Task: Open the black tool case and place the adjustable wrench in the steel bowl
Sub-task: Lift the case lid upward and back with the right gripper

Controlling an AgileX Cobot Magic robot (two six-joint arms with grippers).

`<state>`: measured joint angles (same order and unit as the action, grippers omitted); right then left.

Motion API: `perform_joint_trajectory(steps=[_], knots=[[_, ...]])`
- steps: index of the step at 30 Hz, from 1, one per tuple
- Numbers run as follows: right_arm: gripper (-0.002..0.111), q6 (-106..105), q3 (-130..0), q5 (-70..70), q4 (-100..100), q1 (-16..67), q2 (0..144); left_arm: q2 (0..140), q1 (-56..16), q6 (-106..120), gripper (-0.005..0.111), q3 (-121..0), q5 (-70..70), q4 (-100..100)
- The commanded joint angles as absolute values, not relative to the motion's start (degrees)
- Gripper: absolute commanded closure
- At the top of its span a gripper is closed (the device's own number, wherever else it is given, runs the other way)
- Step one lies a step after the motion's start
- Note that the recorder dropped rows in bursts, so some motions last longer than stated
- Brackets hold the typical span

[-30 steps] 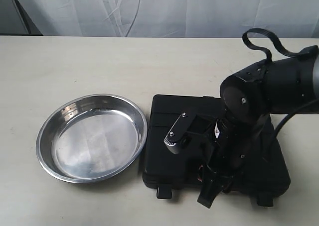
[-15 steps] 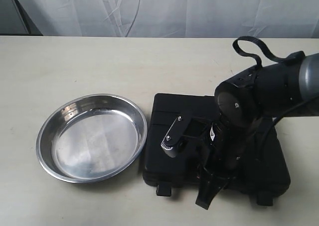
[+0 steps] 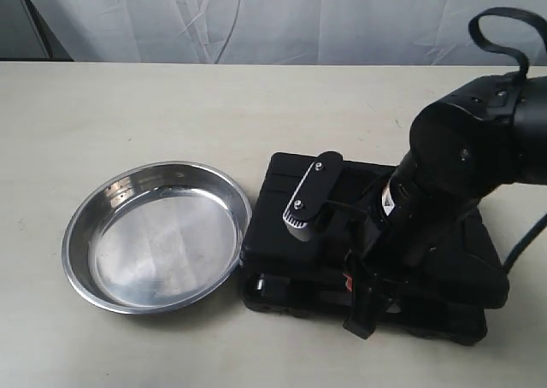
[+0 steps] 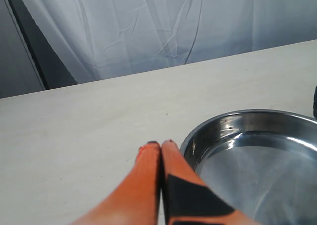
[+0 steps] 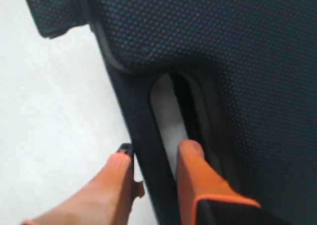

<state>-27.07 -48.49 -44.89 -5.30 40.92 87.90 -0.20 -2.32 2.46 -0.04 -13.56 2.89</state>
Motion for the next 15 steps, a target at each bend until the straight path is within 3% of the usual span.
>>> perform_joint_trajectory(steps=[1, 15], knots=[[0.109, -24.7, -48.4, -44.3, -0.8, 40.7, 82.1, 0.0, -2.4, 2.2, 0.106, 0.0, -13.7, 2.6], [0.109, 3.3, -56.1, -40.8, 36.3, 40.7, 73.7, 0.0, -2.4, 2.2, 0.106, 0.0, -13.7, 2.6]])
